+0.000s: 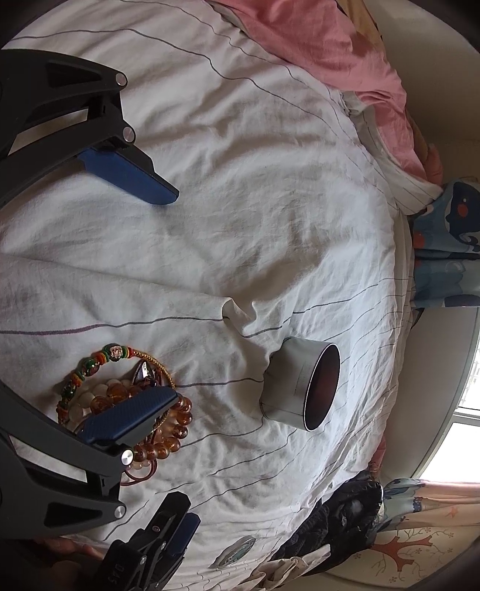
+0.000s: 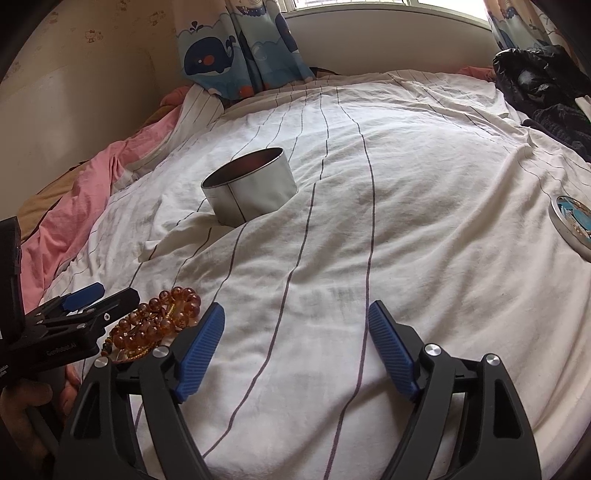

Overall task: Organize jewelry
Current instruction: 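Move both open grippers back over the amber bead pile, then grasp the amber bead strand with the left gripper and lift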

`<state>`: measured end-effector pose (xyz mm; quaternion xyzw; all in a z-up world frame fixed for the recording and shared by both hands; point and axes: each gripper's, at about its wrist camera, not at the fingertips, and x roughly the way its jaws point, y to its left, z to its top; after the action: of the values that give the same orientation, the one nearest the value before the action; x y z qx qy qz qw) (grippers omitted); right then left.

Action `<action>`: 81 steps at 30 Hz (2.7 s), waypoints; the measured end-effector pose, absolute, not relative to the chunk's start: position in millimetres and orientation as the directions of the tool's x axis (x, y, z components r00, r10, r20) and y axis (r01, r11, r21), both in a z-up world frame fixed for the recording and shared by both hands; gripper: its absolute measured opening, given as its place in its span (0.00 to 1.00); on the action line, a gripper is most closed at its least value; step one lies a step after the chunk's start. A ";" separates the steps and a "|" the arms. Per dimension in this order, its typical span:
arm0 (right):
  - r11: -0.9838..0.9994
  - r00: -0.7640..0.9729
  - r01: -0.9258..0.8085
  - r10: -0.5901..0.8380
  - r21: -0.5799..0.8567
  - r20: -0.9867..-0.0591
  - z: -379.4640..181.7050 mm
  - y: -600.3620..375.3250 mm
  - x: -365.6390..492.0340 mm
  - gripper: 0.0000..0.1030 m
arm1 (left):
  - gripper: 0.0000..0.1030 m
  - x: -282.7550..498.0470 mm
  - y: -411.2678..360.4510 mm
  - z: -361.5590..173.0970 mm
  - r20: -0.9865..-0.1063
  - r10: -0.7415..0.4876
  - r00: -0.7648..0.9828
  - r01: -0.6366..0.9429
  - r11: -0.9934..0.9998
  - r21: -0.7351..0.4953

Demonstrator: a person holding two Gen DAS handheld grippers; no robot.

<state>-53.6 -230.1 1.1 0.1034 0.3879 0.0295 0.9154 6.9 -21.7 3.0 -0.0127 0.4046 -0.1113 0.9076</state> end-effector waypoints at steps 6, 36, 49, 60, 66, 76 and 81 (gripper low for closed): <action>0.977 0.700 0.024 0.136 0.214 -0.701 0.9 -230.5 -54.2 0.75 | 0.93 7.6 -21.4 3.1 -0.732 -0.213 0.648 0.192 0.975 -0.113; 0.964 0.696 0.040 0.162 0.263 -0.699 3.1 -237.8 -61.6 0.75 | 0.93 -7.6 10.8 14.4 -0.689 -0.275 0.671 0.166 0.961 -0.222; 0.964 0.714 0.026 0.167 0.263 -0.680 4.2 -237.3 -64.1 0.75 | 0.93 -64.8 -40.4 31.8 -0.625 -0.310 0.716 0.444 0.894 0.065; 0.966 0.722 0.021 0.164 0.258 -0.672 4.7 -235.0 -65.0 0.75 | 0.88 -33.0 -62.4 34.8 -0.630 -0.430 0.646 0.507 0.860 -0.067; 0.966 0.721 0.021 0.165 0.259 -0.673 4.1 -234.6 -64.5 0.75 | 0.26 -6.4 -65.9 16.0 -0.714 -0.438 0.546 0.487 0.860 -0.156; 0.966 0.721 0.021 0.165 0.259 -0.673 3.7 -234.6 -64.3 0.75 | 0.06 3.8 -20.5 26.1 -0.630 -0.535 0.563 0.381 0.844 -0.377; 0.965 0.721 0.019 0.167 0.260 -0.673 3.2 -234.5 -63.8 0.75 | 0.49 2.2 -39.5 19.5 -0.673 -0.487 0.557 0.406 0.866 -0.291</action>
<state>-63.8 -234.5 3.2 0.1252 0.3714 0.0401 0.9191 2.2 -39.5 19.5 -0.0512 0.3970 -0.2533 0.8807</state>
